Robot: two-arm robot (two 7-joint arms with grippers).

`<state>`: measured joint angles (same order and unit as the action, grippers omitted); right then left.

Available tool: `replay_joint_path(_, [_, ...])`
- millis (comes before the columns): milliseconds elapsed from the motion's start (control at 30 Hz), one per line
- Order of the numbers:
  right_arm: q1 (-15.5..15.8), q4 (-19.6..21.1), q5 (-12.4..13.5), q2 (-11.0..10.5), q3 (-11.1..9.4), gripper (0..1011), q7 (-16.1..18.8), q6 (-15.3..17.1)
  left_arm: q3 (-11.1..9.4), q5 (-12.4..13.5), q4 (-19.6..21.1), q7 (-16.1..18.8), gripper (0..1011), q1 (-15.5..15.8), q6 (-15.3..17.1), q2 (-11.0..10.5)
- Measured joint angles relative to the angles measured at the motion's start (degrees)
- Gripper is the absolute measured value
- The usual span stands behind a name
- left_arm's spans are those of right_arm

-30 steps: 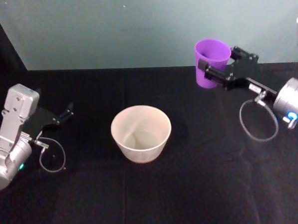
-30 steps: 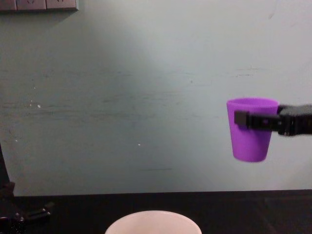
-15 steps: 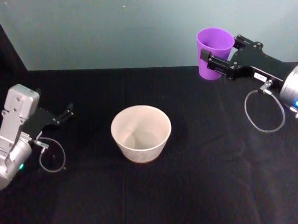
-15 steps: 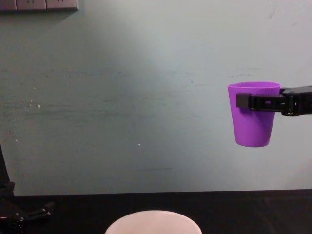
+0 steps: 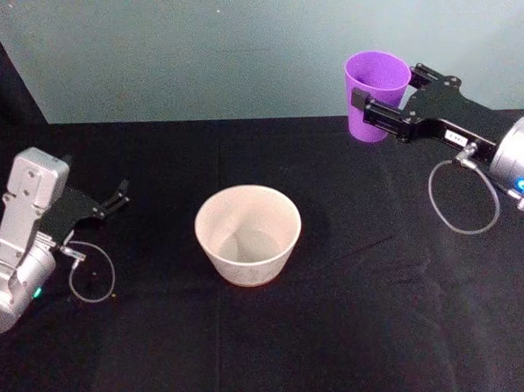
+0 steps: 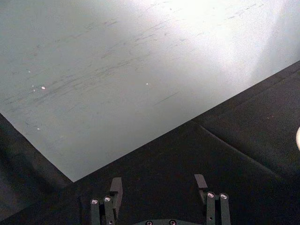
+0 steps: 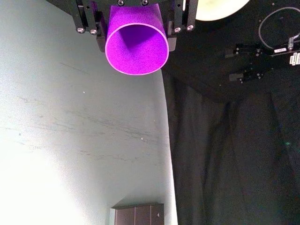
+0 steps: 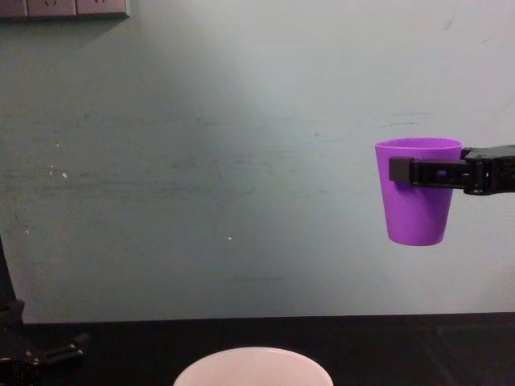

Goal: Pick up the cup and pour the mung beans from the cup into the bowl.

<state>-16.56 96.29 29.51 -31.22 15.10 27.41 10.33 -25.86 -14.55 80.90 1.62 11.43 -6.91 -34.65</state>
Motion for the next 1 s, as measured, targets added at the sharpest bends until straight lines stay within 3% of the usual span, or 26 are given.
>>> replay_joint_path(1000, [0.07,-0.14,-0.12,0.1,0.02,736,0.11,-0.25,0.0,0.0,0.0,0.0,1000,0.0,0.0,0.0])
